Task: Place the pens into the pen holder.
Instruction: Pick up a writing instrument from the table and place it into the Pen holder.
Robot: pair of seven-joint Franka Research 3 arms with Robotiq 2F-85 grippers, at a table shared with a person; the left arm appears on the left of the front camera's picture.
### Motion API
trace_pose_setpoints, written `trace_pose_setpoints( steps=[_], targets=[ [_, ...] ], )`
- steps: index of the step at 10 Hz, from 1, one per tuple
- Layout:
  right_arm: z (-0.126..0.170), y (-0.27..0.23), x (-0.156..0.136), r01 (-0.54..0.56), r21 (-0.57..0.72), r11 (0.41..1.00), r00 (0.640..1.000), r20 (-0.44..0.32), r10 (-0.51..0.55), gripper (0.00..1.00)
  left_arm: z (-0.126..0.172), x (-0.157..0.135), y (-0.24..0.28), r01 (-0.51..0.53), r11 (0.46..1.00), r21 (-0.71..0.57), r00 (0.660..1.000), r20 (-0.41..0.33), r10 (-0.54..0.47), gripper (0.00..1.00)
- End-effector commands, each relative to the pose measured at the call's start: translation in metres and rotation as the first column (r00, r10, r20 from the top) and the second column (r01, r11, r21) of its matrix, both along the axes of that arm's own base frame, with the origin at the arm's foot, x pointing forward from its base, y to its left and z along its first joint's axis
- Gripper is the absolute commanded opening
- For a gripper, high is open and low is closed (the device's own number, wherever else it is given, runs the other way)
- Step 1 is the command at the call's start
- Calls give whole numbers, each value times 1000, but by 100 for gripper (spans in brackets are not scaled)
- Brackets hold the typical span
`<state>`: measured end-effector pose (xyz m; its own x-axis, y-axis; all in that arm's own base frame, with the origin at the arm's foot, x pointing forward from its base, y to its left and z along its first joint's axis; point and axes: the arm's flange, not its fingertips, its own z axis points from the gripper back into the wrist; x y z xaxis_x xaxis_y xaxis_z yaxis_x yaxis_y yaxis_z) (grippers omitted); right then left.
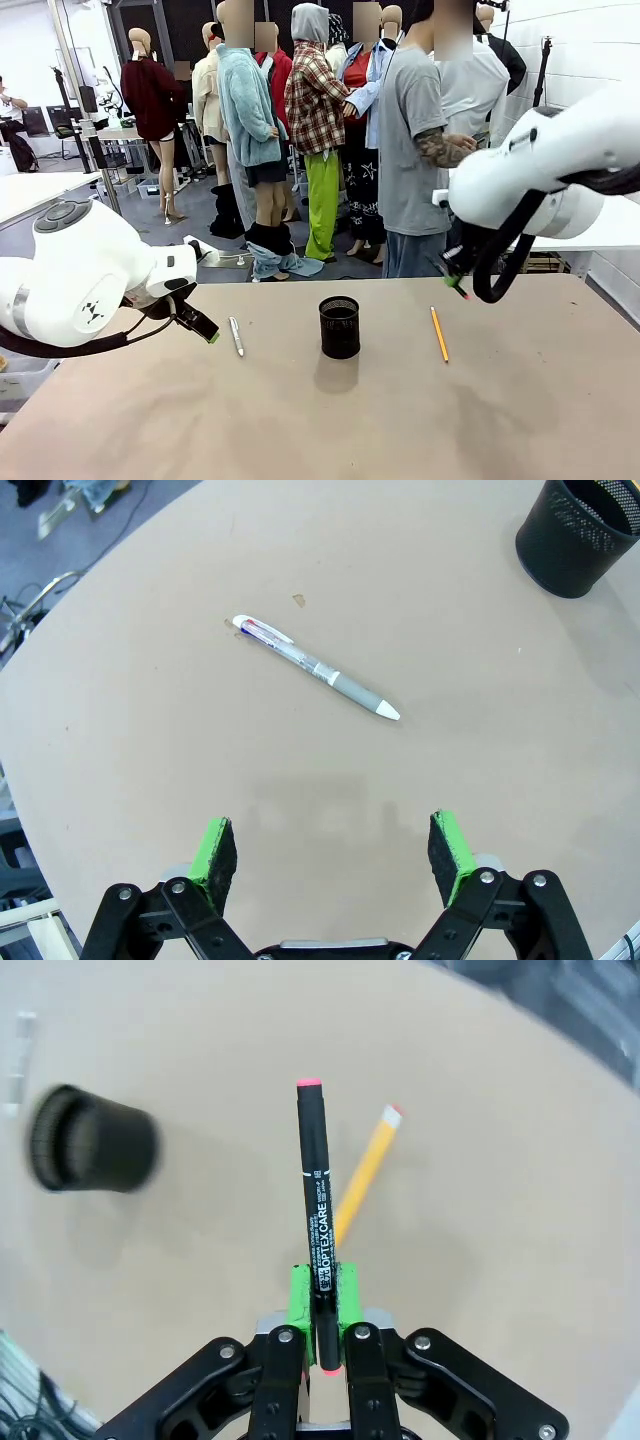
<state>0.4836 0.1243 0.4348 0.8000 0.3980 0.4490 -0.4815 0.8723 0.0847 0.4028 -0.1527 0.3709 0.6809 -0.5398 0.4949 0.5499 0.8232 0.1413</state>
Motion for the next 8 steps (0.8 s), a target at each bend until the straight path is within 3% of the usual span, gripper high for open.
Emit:
trace_pose_setpoints(
  steps=[1, 4, 6, 8],
  targets=[
    [-10, 6, -6, -220, 195, 956, 975, 79, 209, 0, 0, 0, 2, -4, 1000, -2, 1000, 0, 4, 100],
    [-7, 35, 2, -401, 321, 858, 912, 226, 342, 0, 0, 0, 2, -4, 1000, -2, 1000, 0, 4, 100],
    [-8, 53, 2, -519, 405, 753, 854, 292, 431, 0, 0, 0, 2, -4, 1000, -2, 1000, 0, 4, 100],
    [-16, 76, 3, -636, 488, 598, 770, 361, 525, 0, 0, 0, 2, -4, 1000, -2, 1000, 0, 4, 100]
  ],
)
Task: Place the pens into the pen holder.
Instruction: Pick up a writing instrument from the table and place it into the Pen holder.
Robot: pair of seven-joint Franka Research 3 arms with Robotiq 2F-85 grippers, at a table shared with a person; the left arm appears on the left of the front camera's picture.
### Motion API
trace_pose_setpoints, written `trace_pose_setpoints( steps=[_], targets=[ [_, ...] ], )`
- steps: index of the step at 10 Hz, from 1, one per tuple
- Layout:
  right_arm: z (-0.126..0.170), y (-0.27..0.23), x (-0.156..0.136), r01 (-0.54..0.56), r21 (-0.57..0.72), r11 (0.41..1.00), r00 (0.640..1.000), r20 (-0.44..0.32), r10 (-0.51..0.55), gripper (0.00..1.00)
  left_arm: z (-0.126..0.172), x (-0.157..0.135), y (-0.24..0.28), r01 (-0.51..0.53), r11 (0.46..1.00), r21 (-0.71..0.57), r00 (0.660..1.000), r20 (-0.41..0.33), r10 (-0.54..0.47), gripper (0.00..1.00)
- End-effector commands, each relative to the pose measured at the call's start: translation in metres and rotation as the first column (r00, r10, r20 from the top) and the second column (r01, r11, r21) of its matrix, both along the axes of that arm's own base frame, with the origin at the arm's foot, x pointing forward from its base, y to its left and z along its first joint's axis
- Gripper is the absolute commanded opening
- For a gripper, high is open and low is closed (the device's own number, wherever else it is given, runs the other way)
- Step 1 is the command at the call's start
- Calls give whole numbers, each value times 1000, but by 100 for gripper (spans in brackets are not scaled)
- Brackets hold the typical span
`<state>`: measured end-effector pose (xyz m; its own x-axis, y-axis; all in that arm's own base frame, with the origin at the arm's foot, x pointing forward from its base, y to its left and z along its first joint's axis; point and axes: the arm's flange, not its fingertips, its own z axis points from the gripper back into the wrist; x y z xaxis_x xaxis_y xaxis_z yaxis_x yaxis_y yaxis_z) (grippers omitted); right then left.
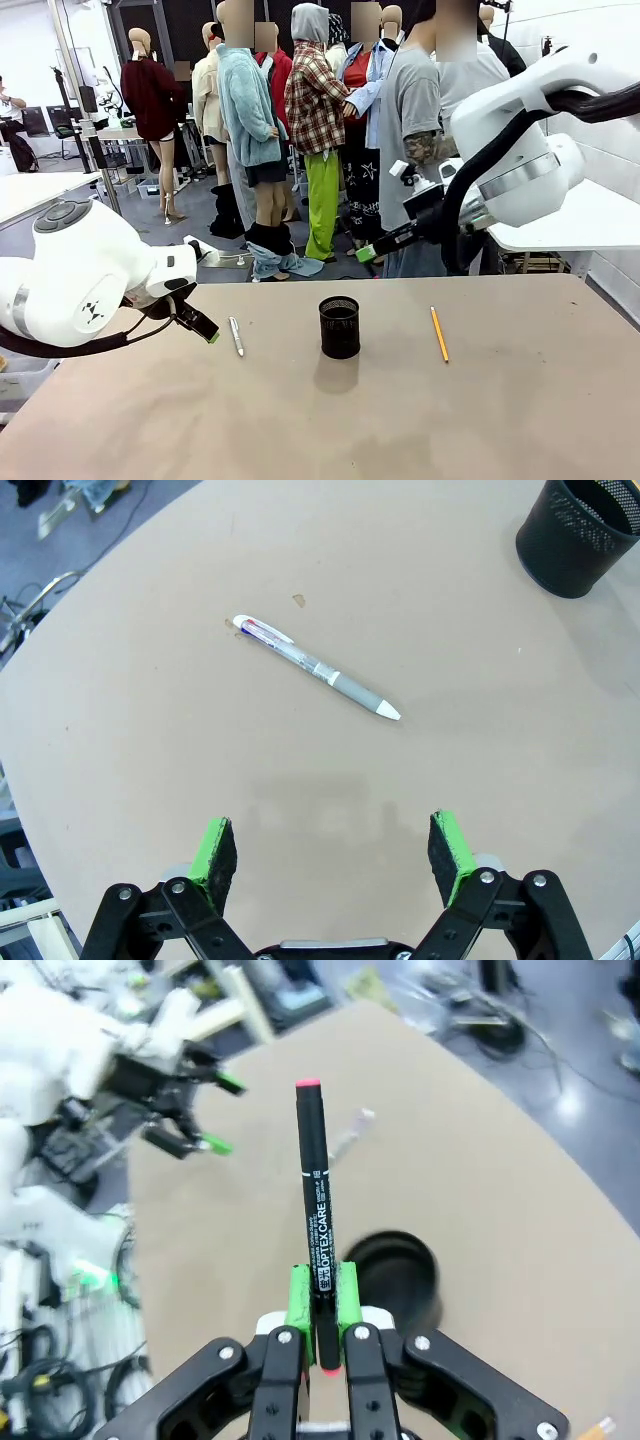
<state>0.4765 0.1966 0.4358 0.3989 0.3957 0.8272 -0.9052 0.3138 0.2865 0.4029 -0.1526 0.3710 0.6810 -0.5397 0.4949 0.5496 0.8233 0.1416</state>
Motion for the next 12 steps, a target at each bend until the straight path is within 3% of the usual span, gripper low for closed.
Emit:
trace_pose_setpoints(
  steps=[1, 4, 10, 12],
  targets=[
    [-24, 17, 12, -118, 66, 991, 993, 6, 118, 0, 0, 0, 2, -3, 1000, -3, 1000, 0, 3, 100],
    [-57, 43, 24, -188, 117, 975, 981, -23, 192, 0, 0, 0, 2, -3, 1000, -3, 1000, 0, 3, 100],
    [-97, 50, 37, -236, 120, 964, 972, 40, 233, 0, 0, 0, 2, -3, 1000, -3, 1000, 0, 3, 100],
    [-110, 51, 41, -241, 102, 965, 971, 31, 239, 0, 0, 0, 2, -3, 1000, -3, 1000, 0, 3, 100]
  ],
)
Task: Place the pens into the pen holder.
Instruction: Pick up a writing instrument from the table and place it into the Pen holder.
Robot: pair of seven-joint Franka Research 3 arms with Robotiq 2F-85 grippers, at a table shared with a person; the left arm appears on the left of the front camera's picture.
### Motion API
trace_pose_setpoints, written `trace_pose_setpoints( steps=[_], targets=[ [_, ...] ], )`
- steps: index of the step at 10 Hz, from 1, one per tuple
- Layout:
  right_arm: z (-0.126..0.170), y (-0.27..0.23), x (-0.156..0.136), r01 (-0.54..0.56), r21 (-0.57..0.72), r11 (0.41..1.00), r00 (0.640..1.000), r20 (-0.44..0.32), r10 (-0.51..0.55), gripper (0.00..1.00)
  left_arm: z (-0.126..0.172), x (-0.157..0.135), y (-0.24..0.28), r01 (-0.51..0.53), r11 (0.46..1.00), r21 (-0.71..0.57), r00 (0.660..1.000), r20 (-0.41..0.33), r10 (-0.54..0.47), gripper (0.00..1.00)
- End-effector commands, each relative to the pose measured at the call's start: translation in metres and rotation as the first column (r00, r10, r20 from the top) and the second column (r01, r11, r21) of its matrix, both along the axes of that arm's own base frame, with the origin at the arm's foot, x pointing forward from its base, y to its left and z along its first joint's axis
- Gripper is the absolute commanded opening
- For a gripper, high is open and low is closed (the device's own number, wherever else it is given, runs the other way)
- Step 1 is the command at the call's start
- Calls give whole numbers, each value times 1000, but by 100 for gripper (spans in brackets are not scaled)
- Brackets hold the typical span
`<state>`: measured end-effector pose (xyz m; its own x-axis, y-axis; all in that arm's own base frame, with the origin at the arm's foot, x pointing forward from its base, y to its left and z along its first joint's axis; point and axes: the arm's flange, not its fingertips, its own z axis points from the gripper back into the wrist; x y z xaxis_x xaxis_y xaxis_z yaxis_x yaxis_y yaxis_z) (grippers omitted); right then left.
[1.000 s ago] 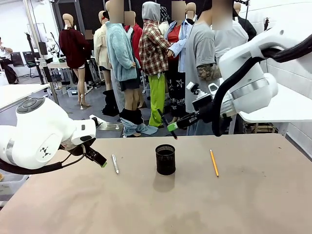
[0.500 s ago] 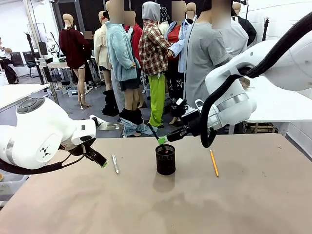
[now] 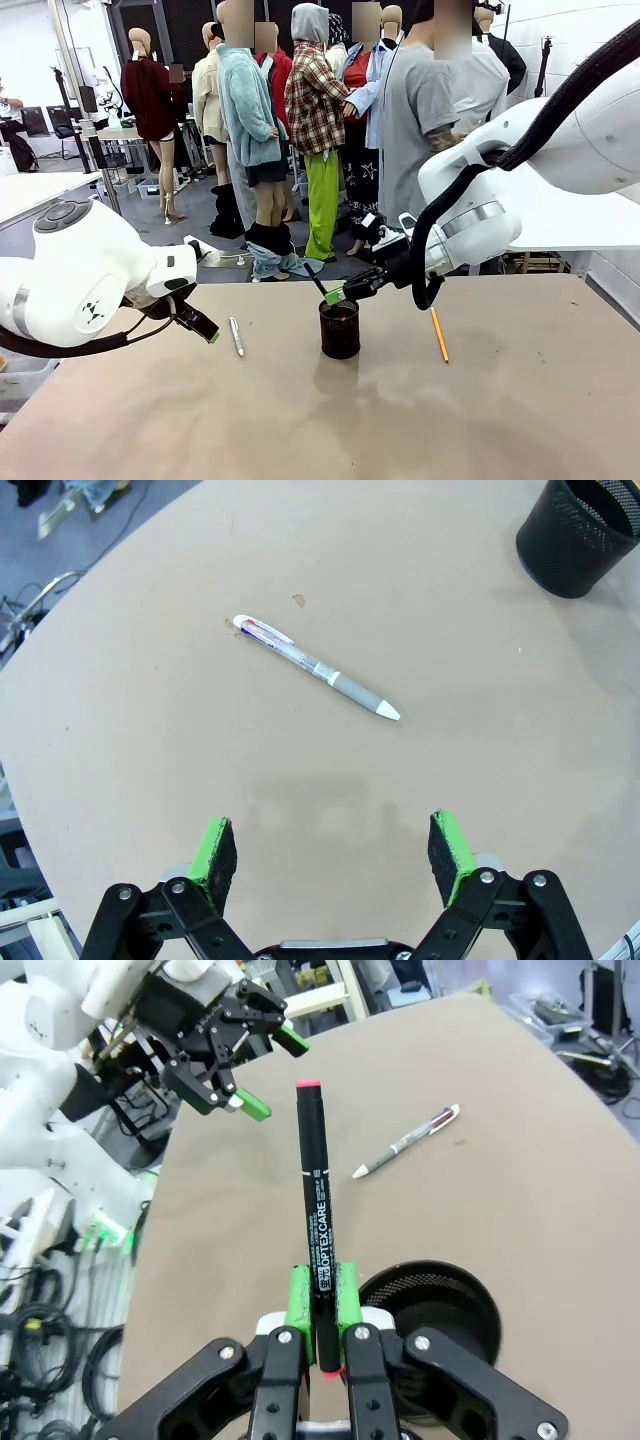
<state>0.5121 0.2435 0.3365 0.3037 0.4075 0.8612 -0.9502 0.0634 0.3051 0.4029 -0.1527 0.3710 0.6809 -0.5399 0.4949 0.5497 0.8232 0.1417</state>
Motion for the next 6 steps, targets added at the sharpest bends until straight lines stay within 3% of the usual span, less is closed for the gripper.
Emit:
trace_pose_setpoints(
  steps=[1, 4, 6],
  targets=[
    [-14, 5, 8, 8, 24, 1000, 999, 49, -9, 0, 0, 0, 2, -3, 1000, -3, 1000, 0, 3, 100],
    [-20, 8, 16, 23, 7, 1000, 999, 47, -24, 0, 0, 0, 2, -3, 1000, -3, 1000, 0, 3, 100],
    [-14, 4, 20, 16, 94, 995, 1000, 12, -17, 0, 0, 0, 2, -3, 1000, -3, 1000, 0, 3, 100]
  ],
)
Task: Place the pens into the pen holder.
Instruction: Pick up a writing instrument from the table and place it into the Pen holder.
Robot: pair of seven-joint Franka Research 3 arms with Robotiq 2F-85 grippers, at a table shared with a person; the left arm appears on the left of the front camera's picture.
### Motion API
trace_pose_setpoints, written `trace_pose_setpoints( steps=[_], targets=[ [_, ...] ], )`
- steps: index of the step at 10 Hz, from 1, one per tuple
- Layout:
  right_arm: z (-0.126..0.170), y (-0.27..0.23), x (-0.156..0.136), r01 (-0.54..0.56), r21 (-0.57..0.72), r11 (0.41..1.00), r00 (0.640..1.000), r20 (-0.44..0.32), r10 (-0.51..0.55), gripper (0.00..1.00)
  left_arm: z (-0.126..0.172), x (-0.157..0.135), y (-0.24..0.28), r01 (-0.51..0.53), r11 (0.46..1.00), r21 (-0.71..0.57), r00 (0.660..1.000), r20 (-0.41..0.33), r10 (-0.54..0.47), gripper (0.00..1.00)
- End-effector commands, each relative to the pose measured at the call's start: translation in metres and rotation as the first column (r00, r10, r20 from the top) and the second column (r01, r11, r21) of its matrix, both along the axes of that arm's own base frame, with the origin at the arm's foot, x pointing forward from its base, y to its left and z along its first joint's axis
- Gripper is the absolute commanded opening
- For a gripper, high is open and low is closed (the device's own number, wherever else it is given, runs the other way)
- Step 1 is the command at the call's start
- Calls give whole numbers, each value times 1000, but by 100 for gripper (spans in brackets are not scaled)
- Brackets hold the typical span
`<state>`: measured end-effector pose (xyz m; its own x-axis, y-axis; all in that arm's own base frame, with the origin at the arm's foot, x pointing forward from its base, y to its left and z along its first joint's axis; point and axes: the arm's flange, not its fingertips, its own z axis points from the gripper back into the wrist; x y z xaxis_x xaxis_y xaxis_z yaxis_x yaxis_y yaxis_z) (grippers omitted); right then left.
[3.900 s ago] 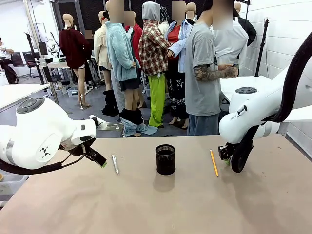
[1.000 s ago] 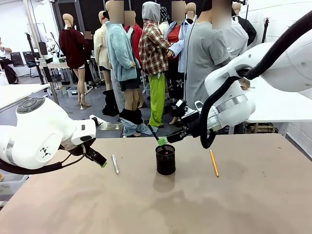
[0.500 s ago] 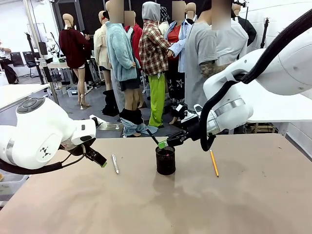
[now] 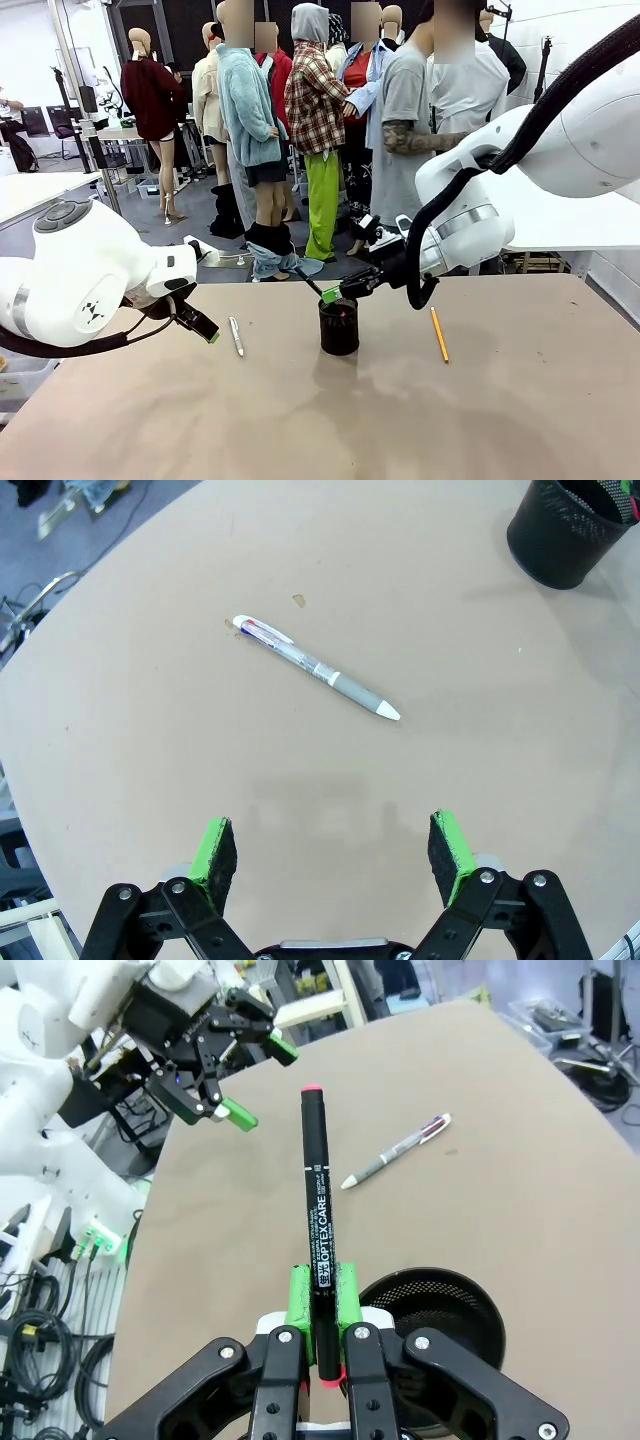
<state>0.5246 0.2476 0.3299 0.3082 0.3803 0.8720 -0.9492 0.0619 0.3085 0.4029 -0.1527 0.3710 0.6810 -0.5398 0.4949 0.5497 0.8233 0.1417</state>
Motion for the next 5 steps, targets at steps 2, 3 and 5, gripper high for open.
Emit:
trace_pose_setpoints(
  steps=[2, 3, 5],
  targets=[
    [1, -6, 9, 24, 64, 998, 999, 38, -26, 0, 0, 0, 2, -3, 1000, -3, 1000, 0, 3, 100],
    [5, -11, 9, 33, 80, 996, 999, 38, -36, 0, 0, 0, 2, -3, 1000, -3, 1000, 0, 3, 100],
    [8, -13, 12, 53, 62, 997, 996, 63, -56, 0, 0, 0, 2, -3, 1000, -3, 1000, 0, 3, 100]
  ],
)
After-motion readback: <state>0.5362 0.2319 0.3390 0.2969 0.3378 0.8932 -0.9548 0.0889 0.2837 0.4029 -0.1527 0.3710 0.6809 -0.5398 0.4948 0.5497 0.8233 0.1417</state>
